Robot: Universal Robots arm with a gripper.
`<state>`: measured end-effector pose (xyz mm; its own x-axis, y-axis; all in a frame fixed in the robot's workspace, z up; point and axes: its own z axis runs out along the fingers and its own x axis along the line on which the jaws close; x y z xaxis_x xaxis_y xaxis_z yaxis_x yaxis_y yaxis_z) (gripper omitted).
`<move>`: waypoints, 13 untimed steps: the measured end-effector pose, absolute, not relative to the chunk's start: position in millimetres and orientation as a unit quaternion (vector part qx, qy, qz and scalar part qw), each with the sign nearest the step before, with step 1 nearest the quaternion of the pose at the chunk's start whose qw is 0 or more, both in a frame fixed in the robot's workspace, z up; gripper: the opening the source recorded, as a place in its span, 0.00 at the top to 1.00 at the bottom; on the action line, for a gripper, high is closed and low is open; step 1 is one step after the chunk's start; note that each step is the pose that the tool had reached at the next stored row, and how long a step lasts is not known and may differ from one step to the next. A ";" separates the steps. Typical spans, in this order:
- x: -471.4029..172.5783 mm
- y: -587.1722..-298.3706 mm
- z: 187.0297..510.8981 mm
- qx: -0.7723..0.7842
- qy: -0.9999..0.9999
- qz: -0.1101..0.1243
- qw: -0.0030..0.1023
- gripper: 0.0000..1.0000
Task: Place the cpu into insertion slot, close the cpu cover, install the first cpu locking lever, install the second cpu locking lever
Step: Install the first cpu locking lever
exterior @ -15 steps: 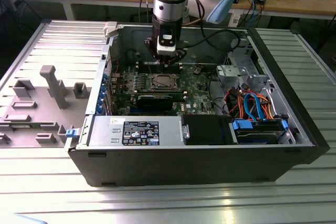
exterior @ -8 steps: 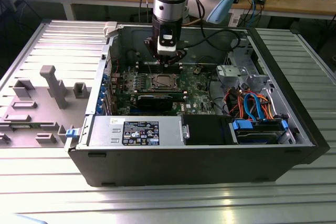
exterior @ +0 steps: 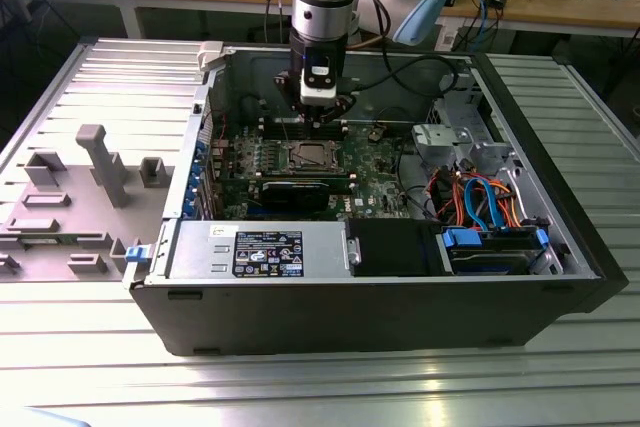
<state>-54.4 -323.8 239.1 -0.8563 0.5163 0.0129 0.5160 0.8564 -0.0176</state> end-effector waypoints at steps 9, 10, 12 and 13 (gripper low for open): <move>-54.4 -323.8 239.1 -0.257 -0.966 0.005 0.009 0.89; -54.4 -323.8 239.1 -0.257 -0.966 0.005 0.009 0.89; -54.4 -323.8 239.1 -0.254 -0.967 0.004 0.009 0.89; -54.4 -323.8 239.1 -0.253 -0.967 0.004 0.009 0.89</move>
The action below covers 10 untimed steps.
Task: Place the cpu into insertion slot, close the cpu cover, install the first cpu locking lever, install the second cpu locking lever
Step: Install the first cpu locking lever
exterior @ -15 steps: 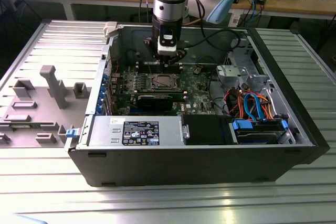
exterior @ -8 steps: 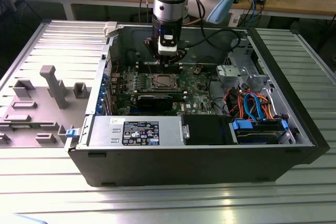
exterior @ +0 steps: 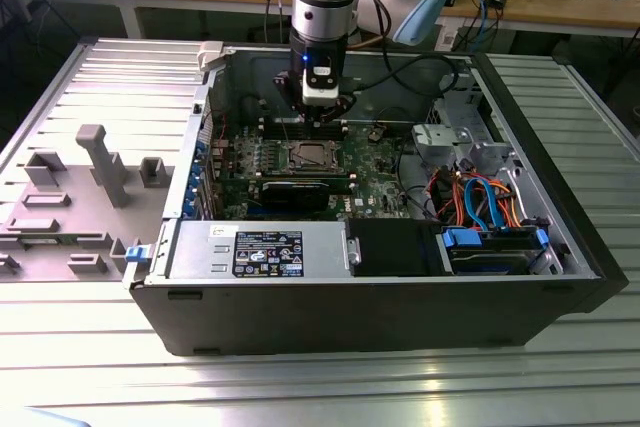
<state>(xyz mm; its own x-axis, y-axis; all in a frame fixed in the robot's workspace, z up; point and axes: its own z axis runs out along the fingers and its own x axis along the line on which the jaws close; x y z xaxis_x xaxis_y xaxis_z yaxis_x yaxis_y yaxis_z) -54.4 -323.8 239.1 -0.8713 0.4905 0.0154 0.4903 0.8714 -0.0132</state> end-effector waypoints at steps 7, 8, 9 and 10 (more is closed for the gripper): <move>-54.4 -323.8 239.1 -0.248 -0.969 0.004 0.009 0.89; -54.4 -323.8 239.1 -0.247 -0.969 0.003 0.009 0.89; -54.4 -323.8 239.1 -0.246 -0.969 0.003 0.009 0.89; -54.4 -323.8 239.1 -0.244 -0.970 0.003 0.010 0.89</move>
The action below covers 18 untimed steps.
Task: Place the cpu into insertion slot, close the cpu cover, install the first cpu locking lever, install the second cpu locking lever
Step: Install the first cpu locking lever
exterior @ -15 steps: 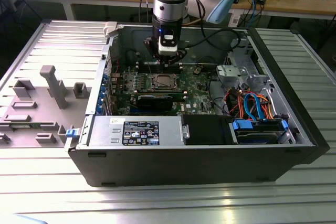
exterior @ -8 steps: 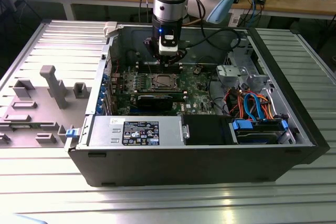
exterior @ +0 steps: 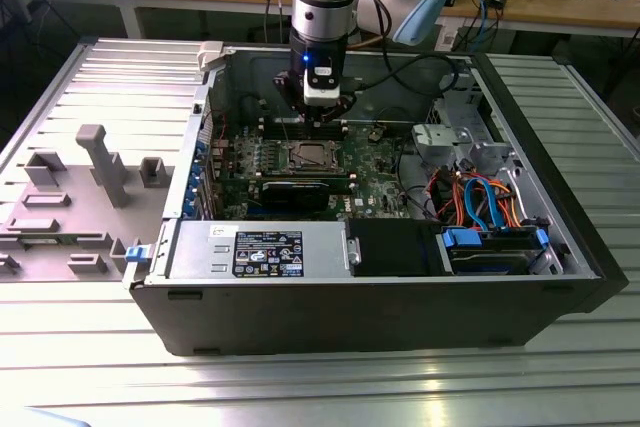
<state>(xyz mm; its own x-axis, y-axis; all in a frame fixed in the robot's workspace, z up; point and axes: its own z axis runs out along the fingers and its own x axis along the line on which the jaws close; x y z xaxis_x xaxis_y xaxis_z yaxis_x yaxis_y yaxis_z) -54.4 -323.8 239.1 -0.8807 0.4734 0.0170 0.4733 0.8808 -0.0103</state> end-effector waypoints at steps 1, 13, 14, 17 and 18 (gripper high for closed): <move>-54.4 -323.8 239.1 -0.243 -0.970 0.003 0.010 0.89; -54.4 -323.8 239.1 -0.230 -0.973 0.002 0.010 0.89; -54.4 -323.8 239.1 -0.229 -0.973 0.002 0.010 0.89; -54.4 -323.8 239.1 -0.227 -0.974 0.001 0.010 0.89; -54.4 -323.8 239.1 -0.226 -0.974 0.001 0.010 0.89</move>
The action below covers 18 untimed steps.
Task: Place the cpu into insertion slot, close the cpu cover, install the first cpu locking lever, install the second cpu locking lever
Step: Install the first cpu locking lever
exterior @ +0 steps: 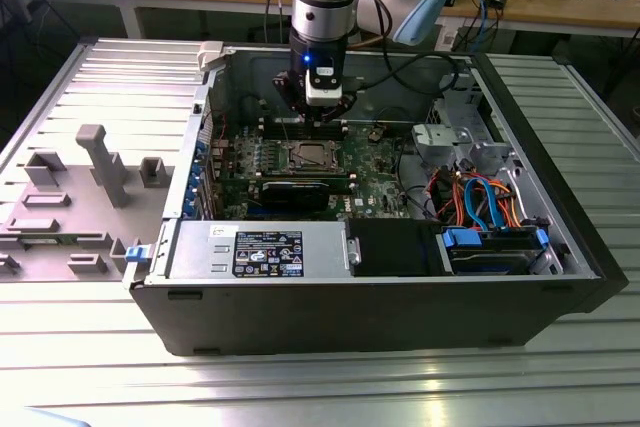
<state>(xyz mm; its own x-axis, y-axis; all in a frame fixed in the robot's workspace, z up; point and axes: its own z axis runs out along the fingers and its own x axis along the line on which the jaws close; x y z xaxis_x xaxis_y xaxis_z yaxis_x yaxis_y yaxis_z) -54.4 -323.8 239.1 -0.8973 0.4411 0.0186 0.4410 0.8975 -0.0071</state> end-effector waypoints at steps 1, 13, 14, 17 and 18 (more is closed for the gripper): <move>-54.4 -323.8 239.1 -0.225 -0.974 0.001 0.010 0.89; -54.4 -323.8 239.1 -0.213 -0.977 0.000 0.010 0.89; -54.4 -323.8 239.1 -0.213 -0.977 0.000 0.010 0.89; -54.4 -323.8 239.1 -0.211 -0.977 0.000 0.010 0.89; -54.4 -323.8 239.1 -0.210 -0.978 0.000 0.010 0.89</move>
<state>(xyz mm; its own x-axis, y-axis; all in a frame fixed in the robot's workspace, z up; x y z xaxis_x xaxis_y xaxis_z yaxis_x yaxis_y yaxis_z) -54.4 -323.8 239.1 -0.9117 0.4105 0.0201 0.4105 0.9119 -0.0041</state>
